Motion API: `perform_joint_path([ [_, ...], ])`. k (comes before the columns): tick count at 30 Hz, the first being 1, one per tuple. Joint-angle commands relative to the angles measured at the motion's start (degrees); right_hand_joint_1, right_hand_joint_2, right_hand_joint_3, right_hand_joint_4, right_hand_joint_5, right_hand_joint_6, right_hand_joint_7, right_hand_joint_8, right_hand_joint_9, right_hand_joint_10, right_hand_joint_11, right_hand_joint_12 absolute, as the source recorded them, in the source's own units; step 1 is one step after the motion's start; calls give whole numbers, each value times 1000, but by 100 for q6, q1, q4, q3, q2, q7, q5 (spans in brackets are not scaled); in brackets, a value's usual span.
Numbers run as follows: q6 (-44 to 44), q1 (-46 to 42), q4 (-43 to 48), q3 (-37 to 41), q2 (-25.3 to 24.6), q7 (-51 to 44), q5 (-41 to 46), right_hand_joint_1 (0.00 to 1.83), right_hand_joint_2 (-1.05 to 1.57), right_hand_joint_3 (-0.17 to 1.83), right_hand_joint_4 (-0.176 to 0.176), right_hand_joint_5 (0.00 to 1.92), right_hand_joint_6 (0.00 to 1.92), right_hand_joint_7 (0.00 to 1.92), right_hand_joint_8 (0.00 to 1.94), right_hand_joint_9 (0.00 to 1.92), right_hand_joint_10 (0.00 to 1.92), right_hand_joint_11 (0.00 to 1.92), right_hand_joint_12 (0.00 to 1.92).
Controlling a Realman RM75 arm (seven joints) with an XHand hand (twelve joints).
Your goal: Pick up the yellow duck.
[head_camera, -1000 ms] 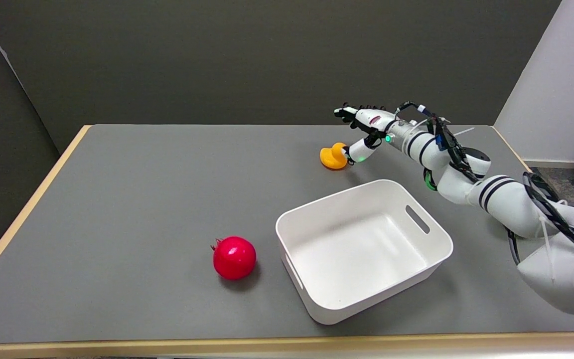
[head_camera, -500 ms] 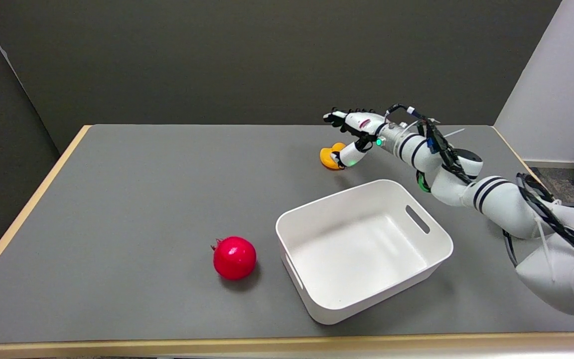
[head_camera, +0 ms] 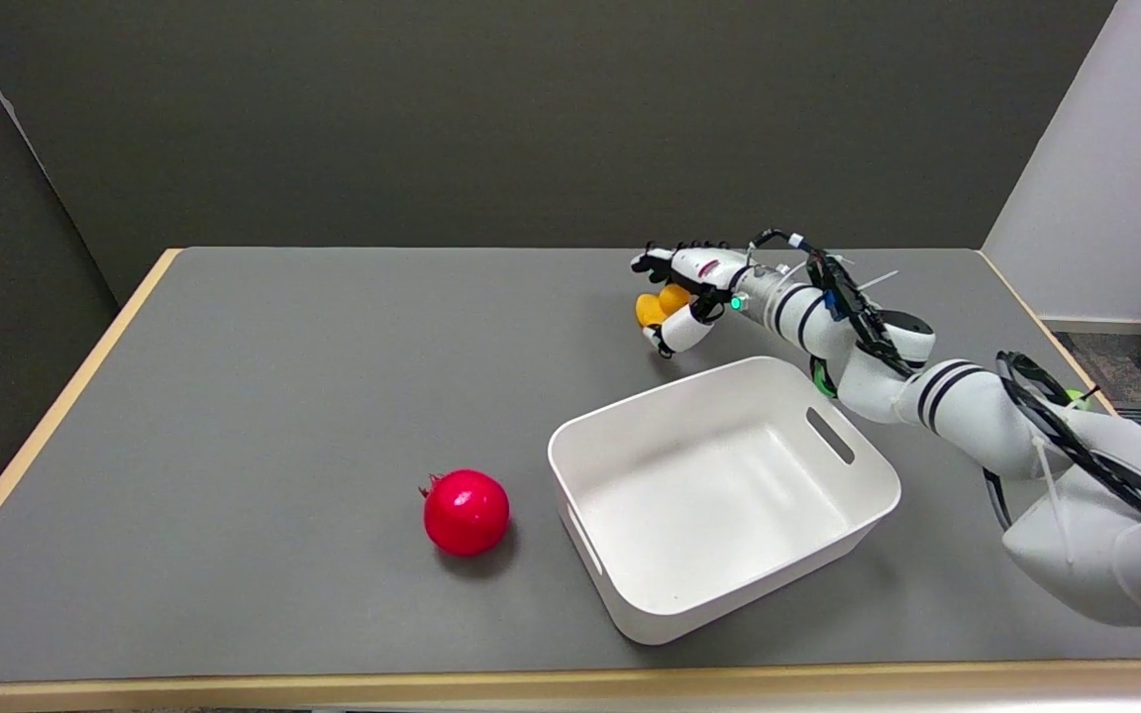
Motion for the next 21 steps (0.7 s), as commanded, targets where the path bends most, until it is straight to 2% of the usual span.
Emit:
perform_joint_path([
  [1,-34,-64,-97,-61,-147,4,22,848,679,954,11,232,454,414,450,383,879,217,1480],
  [7,-1,-72,-75,10,-147,-44,22,928,822,882,9,347,1017,601,835,556,1121,225,1642],
  [10,14,-89,-75,34,-139,-44,21,955,856,833,4,371,1158,631,960,588,1175,172,1734],
  [12,14,-104,-72,57,-131,-44,6,1127,1336,-10,-105,452,1714,750,1428,683,1210,132,1840],
  [14,22,-120,-66,74,-123,-44,6,1136,1292,55,-103,471,1692,765,1404,662,1230,145,1912],
  [18,106,-171,-55,191,-114,-44,-10,1134,1323,-12,-110,479,1654,780,1440,724,1306,333,1910],
  [21,150,-224,-2,280,-99,-44,-18,1141,1314,-2,-117,483,1639,788,1437,732,1314,380,1911],
])
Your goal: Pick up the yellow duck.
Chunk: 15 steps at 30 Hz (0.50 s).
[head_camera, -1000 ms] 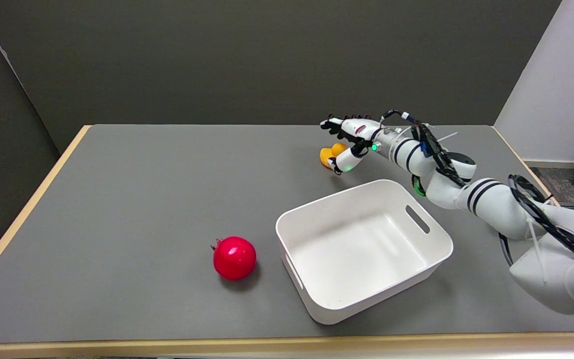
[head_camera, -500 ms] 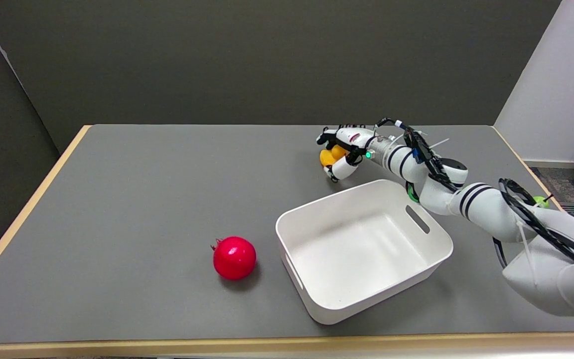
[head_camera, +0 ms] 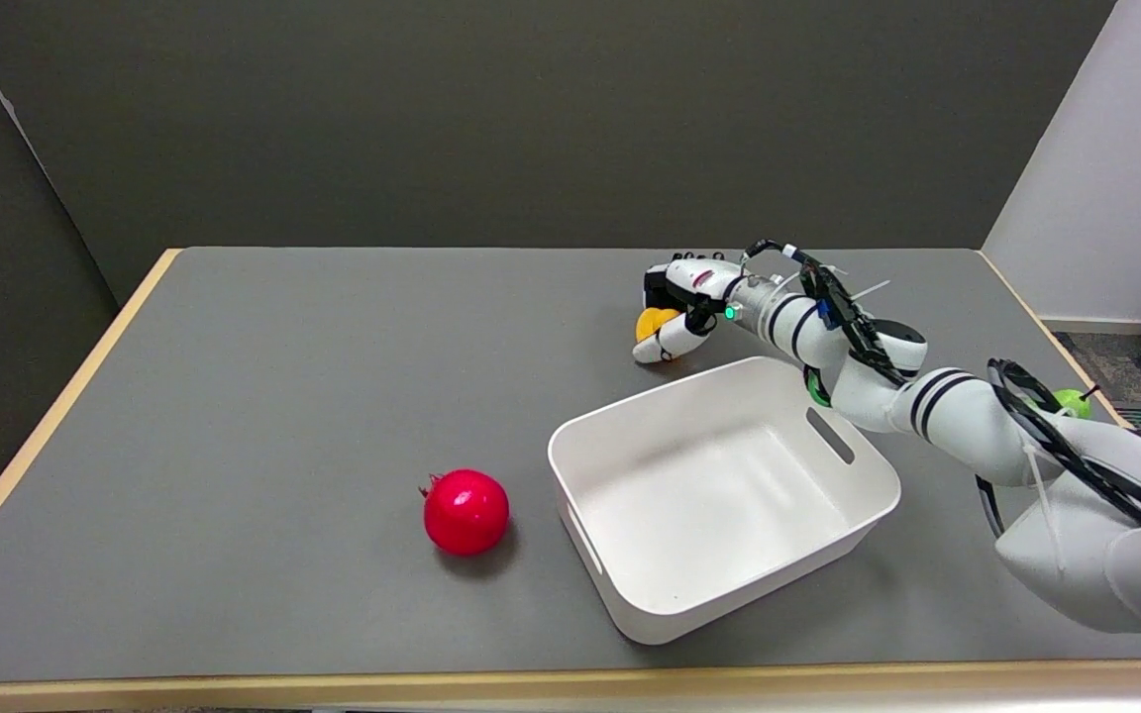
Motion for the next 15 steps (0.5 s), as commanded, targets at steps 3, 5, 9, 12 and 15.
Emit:
perform_joint_path([
  [3,191,-189,116,357,35,-22,-34,1138,1332,-29,-125,472,1630,780,1462,732,1323,370,1917],
  [5,230,-216,173,429,52,-22,-34,1140,1330,-25,-129,472,1622,780,1467,734,1328,373,1921],
  [9,236,-339,715,850,260,-73,-60,1143,1320,-11,-135,479,1614,788,1466,738,1331,385,1921],
  [12,145,-606,1679,1401,610,-473,-114,1148,1311,1,-142,484,1607,797,1462,747,1330,410,1914],
  [15,-56,-1005,2642,1958,1001,-661,-88,1146,1333,-30,-144,474,1607,783,1487,763,1342,439,1916],
])
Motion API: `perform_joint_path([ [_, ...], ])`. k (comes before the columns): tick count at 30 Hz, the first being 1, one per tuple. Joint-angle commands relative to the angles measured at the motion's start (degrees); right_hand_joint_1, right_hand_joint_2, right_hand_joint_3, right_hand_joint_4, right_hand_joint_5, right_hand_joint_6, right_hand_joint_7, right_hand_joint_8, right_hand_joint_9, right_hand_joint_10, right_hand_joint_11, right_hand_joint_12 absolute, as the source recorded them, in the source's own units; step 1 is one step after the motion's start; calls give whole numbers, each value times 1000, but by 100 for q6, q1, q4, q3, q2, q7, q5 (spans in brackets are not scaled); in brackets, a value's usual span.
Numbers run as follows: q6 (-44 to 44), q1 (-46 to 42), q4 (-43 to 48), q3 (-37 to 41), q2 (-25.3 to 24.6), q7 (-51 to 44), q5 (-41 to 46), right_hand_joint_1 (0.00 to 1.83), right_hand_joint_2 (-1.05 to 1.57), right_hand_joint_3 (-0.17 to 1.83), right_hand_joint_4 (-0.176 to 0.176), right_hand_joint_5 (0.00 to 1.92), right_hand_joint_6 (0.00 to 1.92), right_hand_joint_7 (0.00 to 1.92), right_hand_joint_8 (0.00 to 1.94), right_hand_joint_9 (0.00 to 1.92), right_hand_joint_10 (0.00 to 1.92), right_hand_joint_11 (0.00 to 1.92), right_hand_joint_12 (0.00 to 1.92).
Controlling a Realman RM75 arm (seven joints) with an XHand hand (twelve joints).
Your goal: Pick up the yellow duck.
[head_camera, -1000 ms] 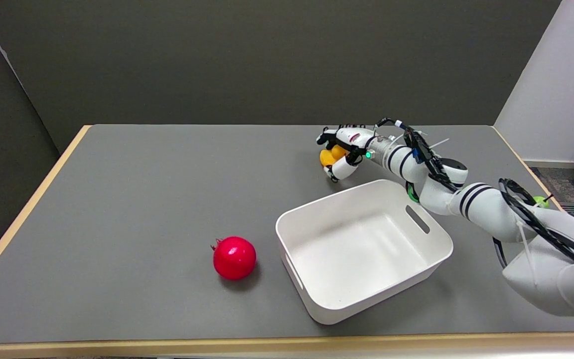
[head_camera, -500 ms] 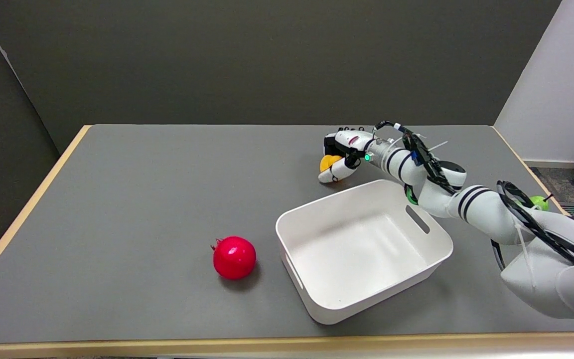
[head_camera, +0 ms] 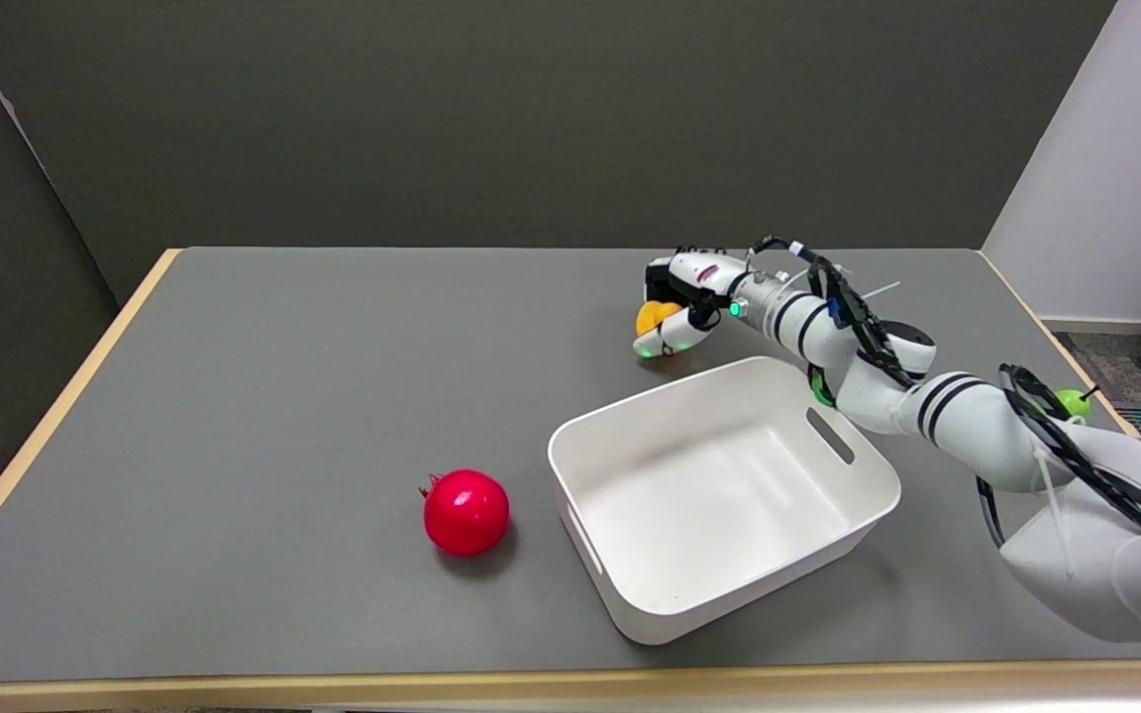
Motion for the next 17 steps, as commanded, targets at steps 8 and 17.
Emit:
perform_joint_path([
  [8,-710,-2930,5276,3965,1470,-608,-39,1186,1210,130,-156,544,1503,850,1405,784,1344,558,1921],
  [17,259,-5510,6735,5602,731,-544,362,1190,1175,184,-154,563,1488,863,1382,809,1340,634,1921],
])
